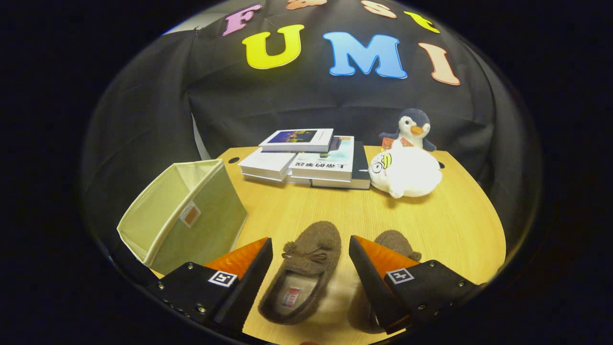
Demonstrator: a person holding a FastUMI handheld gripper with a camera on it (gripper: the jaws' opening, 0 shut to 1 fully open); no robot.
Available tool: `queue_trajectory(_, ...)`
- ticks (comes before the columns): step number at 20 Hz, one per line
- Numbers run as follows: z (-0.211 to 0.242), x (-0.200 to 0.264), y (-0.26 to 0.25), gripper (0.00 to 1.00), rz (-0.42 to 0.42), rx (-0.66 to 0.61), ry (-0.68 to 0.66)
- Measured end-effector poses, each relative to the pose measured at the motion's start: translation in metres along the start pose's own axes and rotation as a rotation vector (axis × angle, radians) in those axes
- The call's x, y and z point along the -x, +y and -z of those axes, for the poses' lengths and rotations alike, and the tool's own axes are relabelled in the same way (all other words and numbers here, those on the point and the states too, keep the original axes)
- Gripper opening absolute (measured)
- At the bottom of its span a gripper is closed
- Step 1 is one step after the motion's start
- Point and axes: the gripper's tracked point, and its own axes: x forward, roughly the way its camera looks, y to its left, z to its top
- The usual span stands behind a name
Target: Open the storage box then place both shoes into the box .Put the left shoe in first, then the right shoe, with the right side of both shoes facing outward in a uniform manner.
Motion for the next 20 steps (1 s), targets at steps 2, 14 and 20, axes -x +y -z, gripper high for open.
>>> queue_trajectory(2,0.012,-0.005,-0.007,0.98,0.013,0.004,0.025)
queue_trajectory(14,0.082,-0.027,-0.015,0.95,0.027,0.007,0.18)
queue_trajectory(20,0.088,-0.038,-0.013,0.73,0.038,-0.08,0.229)
